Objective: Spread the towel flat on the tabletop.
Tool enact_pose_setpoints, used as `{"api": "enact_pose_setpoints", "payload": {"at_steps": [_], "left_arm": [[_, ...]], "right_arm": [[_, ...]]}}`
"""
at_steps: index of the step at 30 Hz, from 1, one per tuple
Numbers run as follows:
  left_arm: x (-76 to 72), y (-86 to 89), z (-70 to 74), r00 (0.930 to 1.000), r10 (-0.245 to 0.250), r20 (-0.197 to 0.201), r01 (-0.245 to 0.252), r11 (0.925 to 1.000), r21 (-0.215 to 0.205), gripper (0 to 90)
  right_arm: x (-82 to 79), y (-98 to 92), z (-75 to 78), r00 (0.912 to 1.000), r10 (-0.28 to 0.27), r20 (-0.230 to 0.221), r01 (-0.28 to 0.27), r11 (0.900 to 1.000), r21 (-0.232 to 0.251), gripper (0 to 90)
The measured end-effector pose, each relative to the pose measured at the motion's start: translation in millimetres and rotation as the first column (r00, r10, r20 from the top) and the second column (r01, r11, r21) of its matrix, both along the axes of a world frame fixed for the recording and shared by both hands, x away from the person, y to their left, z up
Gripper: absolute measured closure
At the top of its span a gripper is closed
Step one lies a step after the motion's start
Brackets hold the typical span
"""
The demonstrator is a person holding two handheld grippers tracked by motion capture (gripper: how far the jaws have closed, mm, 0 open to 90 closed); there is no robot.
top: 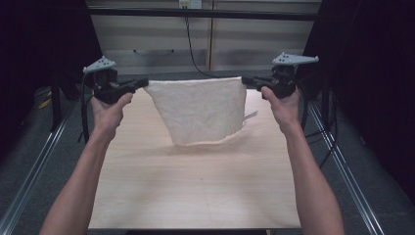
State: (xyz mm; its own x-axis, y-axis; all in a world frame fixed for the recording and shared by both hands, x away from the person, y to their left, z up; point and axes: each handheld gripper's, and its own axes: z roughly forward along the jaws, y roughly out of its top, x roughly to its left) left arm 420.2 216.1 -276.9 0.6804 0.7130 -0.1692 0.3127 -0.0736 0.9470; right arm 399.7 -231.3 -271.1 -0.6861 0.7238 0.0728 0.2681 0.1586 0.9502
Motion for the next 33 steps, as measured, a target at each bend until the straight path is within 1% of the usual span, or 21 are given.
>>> {"api": "enact_pose_setpoints", "payload": {"at_steps": [2, 3, 5, 7, 8, 11, 12, 13, 14, 17, 19, 20, 22, 24, 25, 27, 30, 31, 33], "left_arm": [[-0.2, -1.8, 6.9, 0.9999, 0.003, 0.016, -0.003, 1.0, -0.005, 88.3], [-2.3, -2.5, 7.6, 0.9997, -0.006, 0.022, 0.006, 0.9999, -0.01, 88.3], [-9.2, -4.2, 3.2, 0.9992, -0.021, 0.034, 0.021, 0.9997, 0.012, 88.3], [-16.0, -4.5, -9.2, 0.9991, -0.035, 0.024, 0.035, 0.9991, 0.025, 88.3], [-18.6, -4.9, -17.4, 0.9991, -0.041, 0.012, 0.041, 0.9988, 0.028, 88.3], [-26.6, -5.6, -45.3, 0.9982, -0.056, -0.024, 0.056, 0.9977, 0.036, 88.3], [-29.3, -5.2, -53.4, 0.9975, -0.062, -0.034, 0.063, 0.9977, 0.024, 88.3], [-31.7, -5.5, -60.7, 0.9968, -0.067, -0.043, 0.068, 0.9973, 0.028, 88.3], [-34.7, -6.2, -67.1, 0.9963, -0.067, -0.053, 0.069, 0.9969, 0.037, 88.3], [-42.9, -5.2, -81.2, 0.9941, -0.085, -0.067, 0.088, 0.9954, 0.038, 88.3], [-50.2, -3.0, -86.6, 0.9932, -0.088, -0.077, 0.091, 0.9953, 0.034, 88.3], [-54.7, -1.7, -89.1, 0.9924, -0.094, -0.08, 0.096, 0.9951, 0.025, 88.3], [-64.6, 0.3, -94.6, 0.9911, -0.105, -0.081, 0.109, 0.9934, 0.037, 88.3], [-73.7, 3.0, -101.2, 0.9885, -0.117, -0.095, 0.121, 0.9922, 0.03, 88.3], [-77.8, 4.0, -104.9, 0.9881, -0.113, -0.104, 0.117, 0.9927, 0.03, 88.3], [-85.3, 4.9, -113.3, 0.9847, -0.125, -0.122, 0.129, 0.9913, 0.027, 88.4], [-98.8, 5.0, -124.8, 0.9793, -0.153, -0.132, 0.16, 0.9863, 0.04, 88.4], [-102.4, 6.0, -127.7, 0.9774, -0.159, -0.14, 0.166, 0.9854, 0.04, 88.4], [-109.6, 8.8, -132.2, 0.9733, -0.175, -0.148, 0.18, 0.9833, 0.024, 88.4]], "right_arm": [[3.4, 0.0, 7.7, 0.9999, -0.003, 0.013, 0.003, 1.0, 0.005, 88.3], [3.8, -0.5, 9.1, 0.9997, -0.012, 0.019, 0.012, 1.0, -0.002, 88.3], [2.2, -3.1, 5.6, 0.9999, -0.011, 0.01, 0.011, 1.0, -0.007, 88.3], [-3.4, -6.4, -6.4, 1.0, 0.001, -0.007, -0.001, 1.0, -0.006, 88.3], [-6.5, -7.9, -15.0, 0.9998, 0.007, -0.019, -0.007, 1.0, -0.01, 88.3], [-17.4, -11.2, -45.6, 0.998, 0.019, -0.061, -0.019, 1.0, -0.007, 88.3], [-21.5, -12.1, -55.9, 0.997, 0.025, -0.073, -0.025, 1.0, 0.003, 88.3], [-25.0, -12.9, -65.5, 0.9958, 0.03, -0.087, -0.029, 1.0, 0.006, 88.3], [-28.7, -13.5, -73.9, 0.9946, 0.029, -0.1, -0.03, 1.0, 0.0, 88.3], [-39.8, -14.8, -93.3, 0.9914, 0.045, -0.123, -0.044, 0.999, 0.009, 88.3], [-47.2, -14.8, -101.7, 0.9896, 0.052, -0.135, -0.05, 0.999, 0.011, 88.3], [-51.3, -14.8, -105.0, 0.9891, 0.059, -0.135, -0.057, 0.998, 0.017, 88.3], [-60.5, -14.1, -110.2, 0.9878, 0.068, -0.14, -0.066, 0.998, 0.022, 88.3], [-69.3, -13.2, -115.3, 0.9859, 0.08, -0.147, -0.078, 0.997, 0.018, 88.3], [-73.9, -12.7, -118.0, 0.9844, 0.087, -0.153, -0.085, 0.996, 0.016, 88.3], [-84.4, -11.3, -123.4, 0.9809, 0.102, -0.165, -0.103, 0.995, 0.003, 88.2], [-101.8, -11.9, -134.0, 0.9767, 0.115, -0.181, -0.114, 0.993, 0.013, 88.2], [-107.1, -12.0, -137.9, 0.975, 0.12, -0.187, -0.121, 0.993, 0.009, 88.2], [-117.3, -12.5, -144.1, 0.9712, 0.121, -0.205, -0.126, 0.992, -0.011, 88.2]]}}
